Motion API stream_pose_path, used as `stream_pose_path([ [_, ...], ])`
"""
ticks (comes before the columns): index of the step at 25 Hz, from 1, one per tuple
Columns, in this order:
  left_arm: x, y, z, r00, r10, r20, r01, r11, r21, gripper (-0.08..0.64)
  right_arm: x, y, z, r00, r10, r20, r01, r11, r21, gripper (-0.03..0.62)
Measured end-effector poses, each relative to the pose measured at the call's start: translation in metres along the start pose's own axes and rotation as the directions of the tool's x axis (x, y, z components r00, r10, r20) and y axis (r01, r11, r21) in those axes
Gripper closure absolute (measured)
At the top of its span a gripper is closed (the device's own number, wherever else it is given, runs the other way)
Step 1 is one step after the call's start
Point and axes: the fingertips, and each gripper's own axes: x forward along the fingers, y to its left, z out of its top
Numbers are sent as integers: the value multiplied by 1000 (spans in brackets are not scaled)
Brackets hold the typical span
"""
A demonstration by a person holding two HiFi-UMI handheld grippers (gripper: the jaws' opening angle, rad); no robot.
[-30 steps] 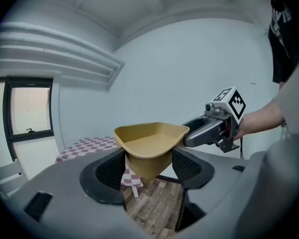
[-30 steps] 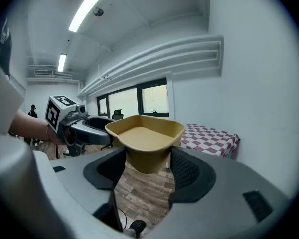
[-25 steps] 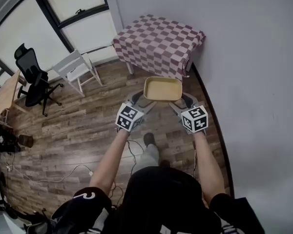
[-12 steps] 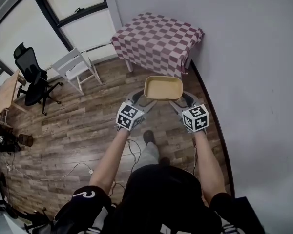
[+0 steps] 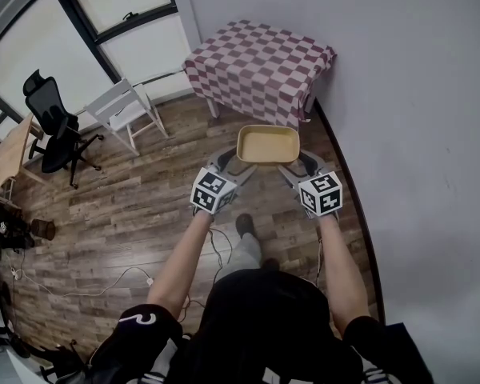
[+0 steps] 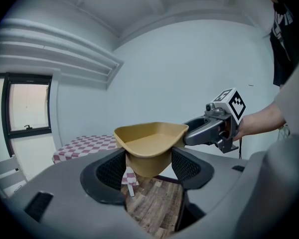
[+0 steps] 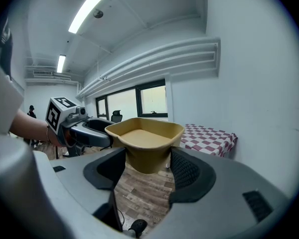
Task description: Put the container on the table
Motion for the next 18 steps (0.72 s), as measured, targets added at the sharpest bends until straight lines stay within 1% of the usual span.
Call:
stream_pose_path([
  [11, 14, 7, -4, 1000, -8, -11, 8, 1000, -28, 275, 9, -13, -3, 1000, 0, -11, 1, 1000, 11, 299],
  [14, 20, 10, -6, 1000, -25, -1, 25, 999, -35, 278, 13, -18, -2, 1000, -1, -16, 2, 1000, 16, 299],
  [18, 28, 17, -9, 999, -28, -18, 27, 999, -39, 279, 20, -27, -2, 1000, -4, -19, 4, 1000, 20, 301],
])
